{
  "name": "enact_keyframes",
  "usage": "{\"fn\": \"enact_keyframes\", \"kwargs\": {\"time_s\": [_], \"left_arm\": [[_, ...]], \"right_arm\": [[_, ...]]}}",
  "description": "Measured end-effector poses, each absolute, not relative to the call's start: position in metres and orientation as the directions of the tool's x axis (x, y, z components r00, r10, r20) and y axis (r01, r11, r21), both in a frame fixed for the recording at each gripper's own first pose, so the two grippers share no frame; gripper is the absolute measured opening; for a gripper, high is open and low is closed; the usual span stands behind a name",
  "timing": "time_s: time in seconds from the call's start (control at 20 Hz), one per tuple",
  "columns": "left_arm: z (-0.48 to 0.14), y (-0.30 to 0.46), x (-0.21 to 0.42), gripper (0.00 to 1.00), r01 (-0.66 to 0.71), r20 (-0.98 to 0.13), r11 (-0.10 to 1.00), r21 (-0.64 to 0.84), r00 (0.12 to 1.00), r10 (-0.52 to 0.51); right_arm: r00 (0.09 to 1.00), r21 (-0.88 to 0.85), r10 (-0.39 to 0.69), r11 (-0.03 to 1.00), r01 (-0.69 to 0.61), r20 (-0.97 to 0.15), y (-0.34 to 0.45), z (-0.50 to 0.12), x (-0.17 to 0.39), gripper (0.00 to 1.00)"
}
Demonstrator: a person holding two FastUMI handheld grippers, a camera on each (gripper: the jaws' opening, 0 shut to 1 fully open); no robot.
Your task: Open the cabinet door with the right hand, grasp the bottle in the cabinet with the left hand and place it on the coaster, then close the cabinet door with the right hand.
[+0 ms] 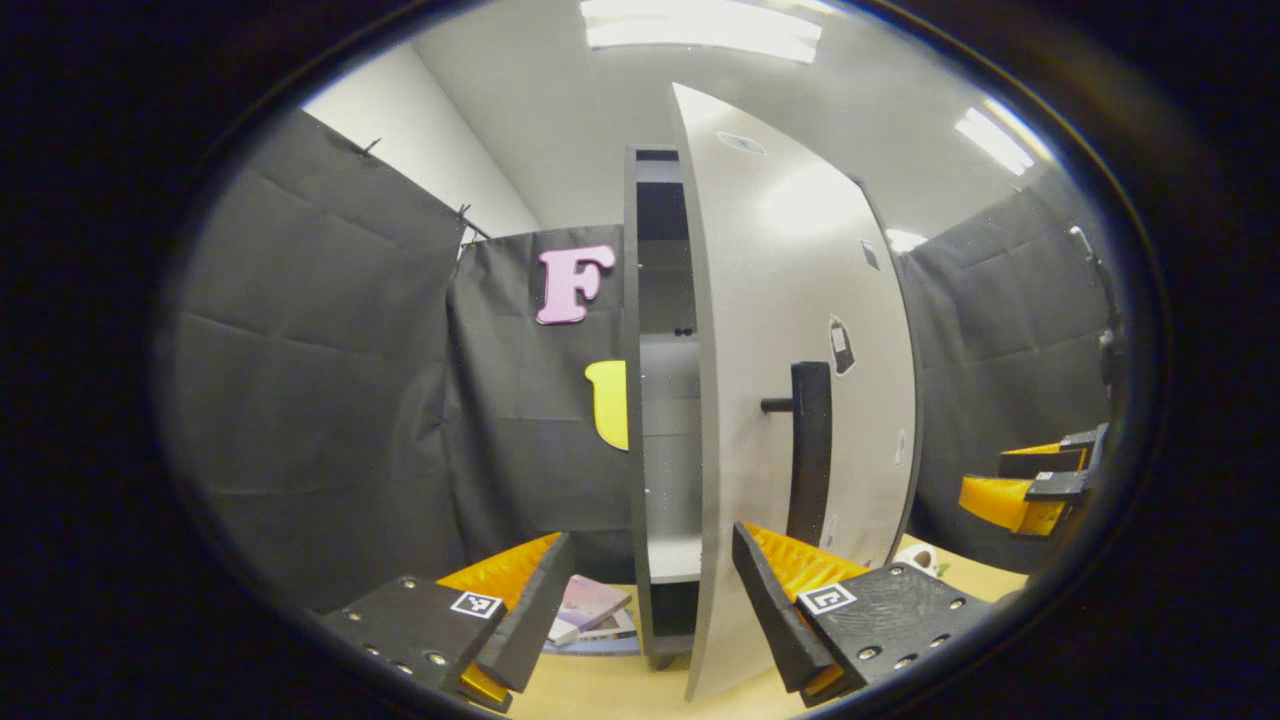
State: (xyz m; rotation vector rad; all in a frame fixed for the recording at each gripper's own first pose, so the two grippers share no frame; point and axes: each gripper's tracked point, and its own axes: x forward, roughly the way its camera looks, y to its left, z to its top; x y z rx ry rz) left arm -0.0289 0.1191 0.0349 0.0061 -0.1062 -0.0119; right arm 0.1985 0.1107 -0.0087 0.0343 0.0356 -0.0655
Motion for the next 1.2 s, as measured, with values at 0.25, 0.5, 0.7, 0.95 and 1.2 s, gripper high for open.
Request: {"fn": "enact_keyframes", "kwargs": {"time_s": [0.25, 0.5, 0.7, 0.95, 1.2], "left_arm": [[0.047, 0.101, -0.037, 0.91, -0.002, 0.119, 1.000, 0.028, 0.993, -0.001], [0.047, 0.087, -0.031, 0.91, -0.003, 0.105, 0.999, 0.035, 0.994, -0.001], [0.056, 0.076, -0.025, 0.91, 0.000, 0.124, 0.999, 0.048, 0.992, -0.006], [0.053, 0.047, -0.026, 0.91, 0.053, 0.123, 0.998, -0.029, 0.991, -0.049], [0.055, 0.048, -0.031, 0.91, -0.015, 0.133, 0.999, 0.034, 0.991, 0.010]], "right_arm": [[0.995, 0.045, -0.096, 0.994, 0.097, -0.030, 0.101, -0.003, 0.206, 0.92], [0.987, 0.008, -0.154, 0.988, 0.153, 0.044, 0.089, 0.015, 0.203, 0.92], [0.992, -0.015, -0.110, 0.994, 0.111, 0.062, 0.098, 0.017, 0.201, 0.92], [0.993, -0.044, -0.101, 0.994, 0.103, 0.061, 0.096, 0.013, 0.197, 0.92], [0.995, -0.013, -0.090, 0.996, 0.091, 0.045, 0.093, 0.007, 0.191, 0.93]]}}
